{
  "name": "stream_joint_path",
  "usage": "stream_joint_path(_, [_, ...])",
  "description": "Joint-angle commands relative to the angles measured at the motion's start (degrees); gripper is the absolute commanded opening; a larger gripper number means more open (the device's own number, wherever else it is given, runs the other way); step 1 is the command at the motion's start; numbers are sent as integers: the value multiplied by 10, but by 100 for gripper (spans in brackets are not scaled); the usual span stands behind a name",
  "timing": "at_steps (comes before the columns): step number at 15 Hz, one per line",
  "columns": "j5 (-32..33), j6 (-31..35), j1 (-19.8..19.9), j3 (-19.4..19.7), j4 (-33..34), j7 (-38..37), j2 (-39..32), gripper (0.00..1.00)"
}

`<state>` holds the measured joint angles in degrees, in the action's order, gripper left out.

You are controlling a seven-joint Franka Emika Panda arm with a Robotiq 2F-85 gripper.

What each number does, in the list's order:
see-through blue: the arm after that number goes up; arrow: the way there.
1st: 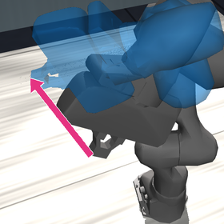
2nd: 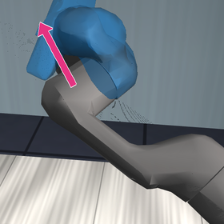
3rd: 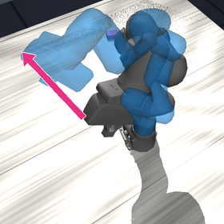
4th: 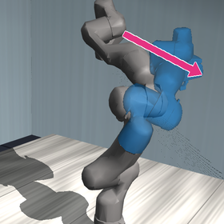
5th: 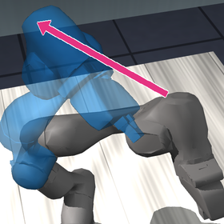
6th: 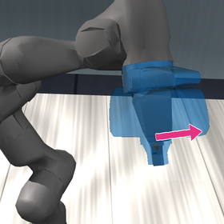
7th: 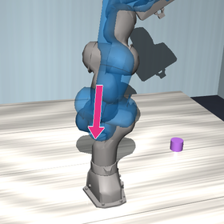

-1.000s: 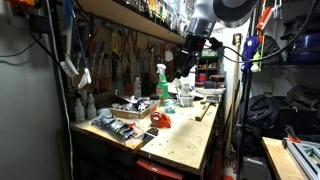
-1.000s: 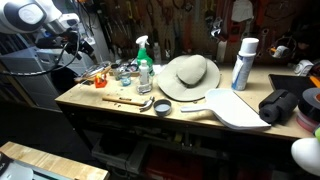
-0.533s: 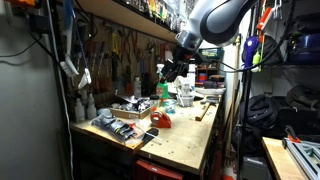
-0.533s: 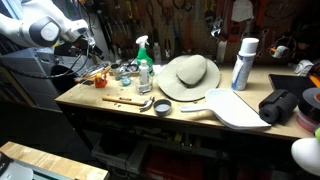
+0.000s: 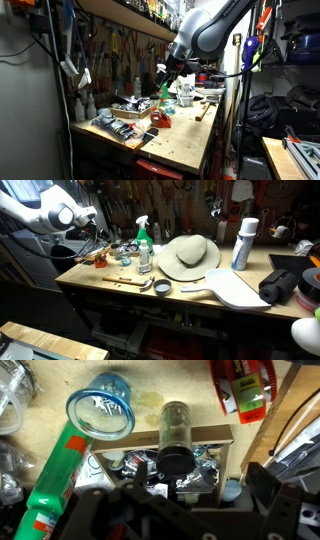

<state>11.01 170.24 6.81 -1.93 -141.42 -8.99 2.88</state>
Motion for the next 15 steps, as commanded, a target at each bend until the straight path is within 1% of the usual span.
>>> stream_joint_path(1, [0, 0, 0, 0, 0, 0, 1, 100])
stream_joint_path(2, [40, -12, 11, -1, 9, -34, -4, 100])
stream_joint_path(3, [40, -30, 12, -2, 18, -43, -10, 100])
stream_joint_path(5, [39, -35, 11, -2, 37, -60, -31, 100])
stream_joint_path(7, [58, -44, 14, 2, 64, -85, -50, 100])
stream_joint_path(8, [54, -58, 12, 3, 78, -94, -60, 100])
stream_joint_path(10, [27, -93, 7, -1, 104, -90, -82, 100])
stream_joint_path(13, [38, -135, 2, 1, 138, -120, -109, 100])
stream_joint_path(14, [28, -141, -26, 27, 144, -115, -115, 100])
stream_joint_path(15, [18, -143, -29, 29, 150, -114, -121, 100])
